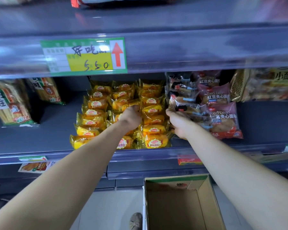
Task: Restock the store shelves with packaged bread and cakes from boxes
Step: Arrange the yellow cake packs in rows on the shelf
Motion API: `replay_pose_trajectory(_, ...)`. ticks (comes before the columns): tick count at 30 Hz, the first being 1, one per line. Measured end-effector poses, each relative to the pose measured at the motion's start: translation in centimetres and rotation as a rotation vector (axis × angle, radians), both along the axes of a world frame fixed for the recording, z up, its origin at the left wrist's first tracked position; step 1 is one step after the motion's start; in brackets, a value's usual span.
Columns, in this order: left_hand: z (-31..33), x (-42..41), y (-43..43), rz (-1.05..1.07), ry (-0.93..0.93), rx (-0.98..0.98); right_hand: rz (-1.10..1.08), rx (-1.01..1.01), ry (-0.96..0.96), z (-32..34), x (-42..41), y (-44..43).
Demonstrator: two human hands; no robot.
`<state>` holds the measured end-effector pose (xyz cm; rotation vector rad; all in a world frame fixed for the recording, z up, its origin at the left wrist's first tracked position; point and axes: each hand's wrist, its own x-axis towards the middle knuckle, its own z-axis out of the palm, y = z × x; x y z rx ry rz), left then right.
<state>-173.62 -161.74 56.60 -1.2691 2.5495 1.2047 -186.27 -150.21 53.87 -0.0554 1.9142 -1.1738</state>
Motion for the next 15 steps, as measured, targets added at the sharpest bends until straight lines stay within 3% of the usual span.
replay_pose_trajectory(3,0.9,1.0,0.7,-0.053,-0.013,0.003,0.043,0.035,0.011,-0.1,0.0,0.0)
replay_pose_trajectory(7,2.0,2.2,2.0,-0.29,-0.224,0.005,0.053,0.019,-0.003,-0.2,0.0,-0.2)
replay_pose_trajectory(10,1.7,2.5,2.6,-0.429,-0.324,-0.149,0.05,-0.006,-0.047,0.0,0.0,0.2)
replay_pose_trajectory(15,0.2,2.3,3.6,-0.356,-0.223,-0.376,0.059,-0.031,-0.138,1.1,0.5,1.6)
